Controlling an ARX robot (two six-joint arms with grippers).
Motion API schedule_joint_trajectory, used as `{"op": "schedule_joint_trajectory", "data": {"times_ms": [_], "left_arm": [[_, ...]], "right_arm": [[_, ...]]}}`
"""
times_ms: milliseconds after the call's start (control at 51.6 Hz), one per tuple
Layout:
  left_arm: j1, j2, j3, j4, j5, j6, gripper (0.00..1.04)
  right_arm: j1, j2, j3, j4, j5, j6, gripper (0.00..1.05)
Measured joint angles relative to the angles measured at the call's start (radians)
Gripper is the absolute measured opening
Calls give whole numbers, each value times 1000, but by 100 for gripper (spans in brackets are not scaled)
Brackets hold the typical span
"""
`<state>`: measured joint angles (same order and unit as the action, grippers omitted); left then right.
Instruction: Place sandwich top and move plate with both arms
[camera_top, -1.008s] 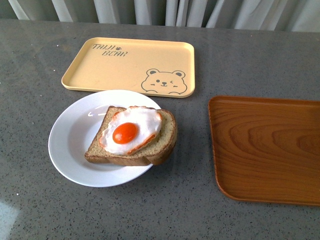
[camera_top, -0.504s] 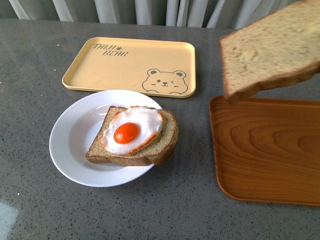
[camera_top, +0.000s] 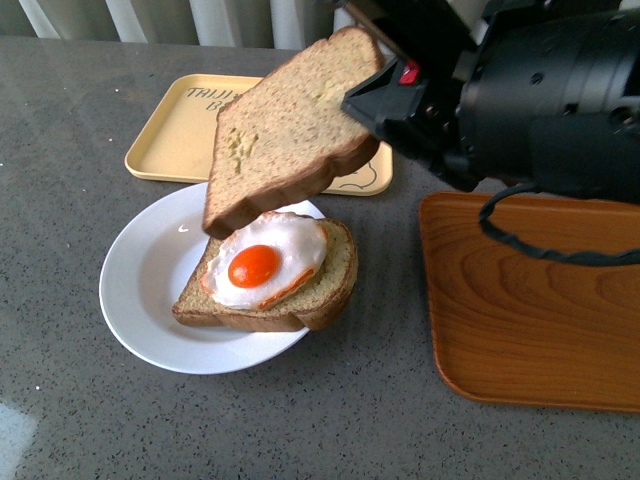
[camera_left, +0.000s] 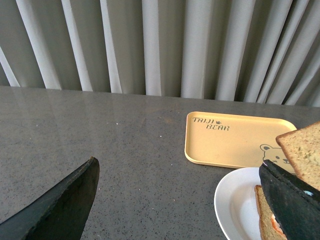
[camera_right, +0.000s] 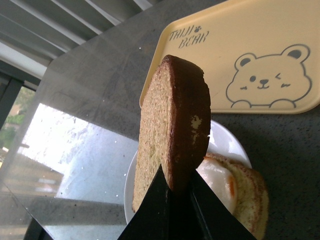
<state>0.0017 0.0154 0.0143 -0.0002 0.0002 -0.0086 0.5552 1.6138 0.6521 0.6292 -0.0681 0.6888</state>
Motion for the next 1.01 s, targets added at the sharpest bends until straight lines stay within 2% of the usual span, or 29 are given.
{"op": "schedule_joint_trajectory", "data": {"times_ms": [291, 659, 1008], "left_arm": [[0, 0, 0, 0, 0, 0, 96], [0, 0, 0, 0, 0, 0, 96], [0, 0, 0, 0, 0, 0, 96]], "right_arm": [[85, 137, -3, 114, 82, 50, 2], [120, 262, -6, 187, 155, 81, 2], [143, 273, -50, 214, 185, 90, 2]]}}
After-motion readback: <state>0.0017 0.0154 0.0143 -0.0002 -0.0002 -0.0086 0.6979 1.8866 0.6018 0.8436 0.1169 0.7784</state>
